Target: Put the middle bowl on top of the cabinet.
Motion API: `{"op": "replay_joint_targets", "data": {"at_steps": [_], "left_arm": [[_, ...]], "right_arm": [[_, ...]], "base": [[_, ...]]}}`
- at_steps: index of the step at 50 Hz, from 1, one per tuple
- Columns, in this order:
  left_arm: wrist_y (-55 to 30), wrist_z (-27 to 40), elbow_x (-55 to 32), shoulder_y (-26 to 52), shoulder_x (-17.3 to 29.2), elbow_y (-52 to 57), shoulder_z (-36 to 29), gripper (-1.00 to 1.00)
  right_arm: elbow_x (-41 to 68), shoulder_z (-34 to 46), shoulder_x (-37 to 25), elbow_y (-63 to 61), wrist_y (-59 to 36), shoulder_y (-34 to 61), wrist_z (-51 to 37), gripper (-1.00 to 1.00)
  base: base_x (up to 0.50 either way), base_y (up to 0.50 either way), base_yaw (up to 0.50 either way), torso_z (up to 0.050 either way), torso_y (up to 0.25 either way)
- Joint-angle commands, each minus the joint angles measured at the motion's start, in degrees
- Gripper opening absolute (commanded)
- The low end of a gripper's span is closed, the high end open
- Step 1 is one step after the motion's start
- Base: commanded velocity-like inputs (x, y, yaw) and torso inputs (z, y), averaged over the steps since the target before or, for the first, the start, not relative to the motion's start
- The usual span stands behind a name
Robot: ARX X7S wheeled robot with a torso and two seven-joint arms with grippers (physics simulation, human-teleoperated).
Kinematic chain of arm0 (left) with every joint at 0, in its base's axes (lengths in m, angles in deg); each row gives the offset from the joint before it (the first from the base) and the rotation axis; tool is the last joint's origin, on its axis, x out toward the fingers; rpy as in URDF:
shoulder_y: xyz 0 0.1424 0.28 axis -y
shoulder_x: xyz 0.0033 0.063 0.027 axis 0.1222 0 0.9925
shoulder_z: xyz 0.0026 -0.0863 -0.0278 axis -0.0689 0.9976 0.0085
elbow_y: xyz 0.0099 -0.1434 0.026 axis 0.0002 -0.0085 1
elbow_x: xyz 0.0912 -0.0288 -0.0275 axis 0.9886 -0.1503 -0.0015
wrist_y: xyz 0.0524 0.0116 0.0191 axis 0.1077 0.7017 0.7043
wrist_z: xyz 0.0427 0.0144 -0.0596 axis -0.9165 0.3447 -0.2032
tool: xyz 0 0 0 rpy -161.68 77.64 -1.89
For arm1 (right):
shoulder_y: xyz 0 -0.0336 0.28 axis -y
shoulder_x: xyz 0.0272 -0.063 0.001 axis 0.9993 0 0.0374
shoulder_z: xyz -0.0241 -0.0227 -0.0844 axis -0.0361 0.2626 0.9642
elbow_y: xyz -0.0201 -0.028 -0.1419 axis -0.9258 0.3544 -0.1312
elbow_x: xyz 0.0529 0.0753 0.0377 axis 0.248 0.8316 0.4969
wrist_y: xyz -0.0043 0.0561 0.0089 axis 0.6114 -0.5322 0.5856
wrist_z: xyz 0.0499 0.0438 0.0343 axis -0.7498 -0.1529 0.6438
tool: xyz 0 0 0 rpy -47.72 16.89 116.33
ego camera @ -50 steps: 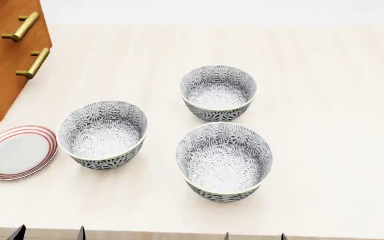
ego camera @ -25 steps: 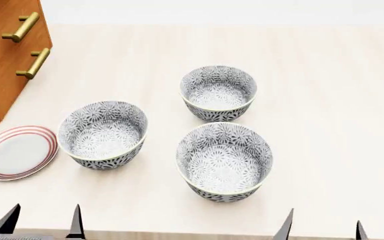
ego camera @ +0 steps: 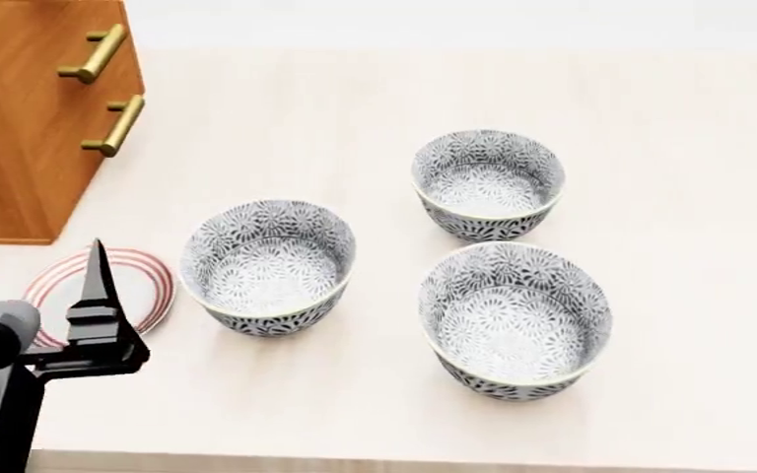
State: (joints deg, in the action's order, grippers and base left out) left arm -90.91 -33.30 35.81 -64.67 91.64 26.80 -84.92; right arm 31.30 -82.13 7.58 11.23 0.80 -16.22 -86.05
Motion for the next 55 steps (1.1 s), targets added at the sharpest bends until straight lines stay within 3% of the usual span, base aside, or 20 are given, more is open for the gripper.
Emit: {"op": "replay_joint_targets", "data": {"at_steps": [1,29,34,55], "left_arm": [[-4.11,2.14,-1.84,3.89,0.76,3.85,0.98,1.00],[-4.26,3.23,-3.79,4.66,2.11,3.18,-0.32,1.00],[-4.63,3.55,-4.22,4.50,2.35,3.58,-0.35,1.00],[-4.31,4.58,-5.37,4.76,2.93,3.37,-0.70,1.00]], "right_arm": [[-0.50,-0.87,-0.61,-2.57,0.15,-2.03,-1.59,1.00],[-1.07,0.28,-1.53,-2.79,0.44,-2.79,-3.39,1.00],[3.97,-0.43,-1.58,-2.75,1.50,-3.33,-2.51,1.00],[1.08,-0.20,-2.54,-5.58,-1.24,-3.70,-4.56,1.00]], "base": [[0.00,0.50,0.00,0.000,0.000],[0.00,0.50,0.00,0.000,0.000],[0.00,0.00,0.00,0.000,0.000],[0.48,-0.05,0.00,0.000,0.000]]}}
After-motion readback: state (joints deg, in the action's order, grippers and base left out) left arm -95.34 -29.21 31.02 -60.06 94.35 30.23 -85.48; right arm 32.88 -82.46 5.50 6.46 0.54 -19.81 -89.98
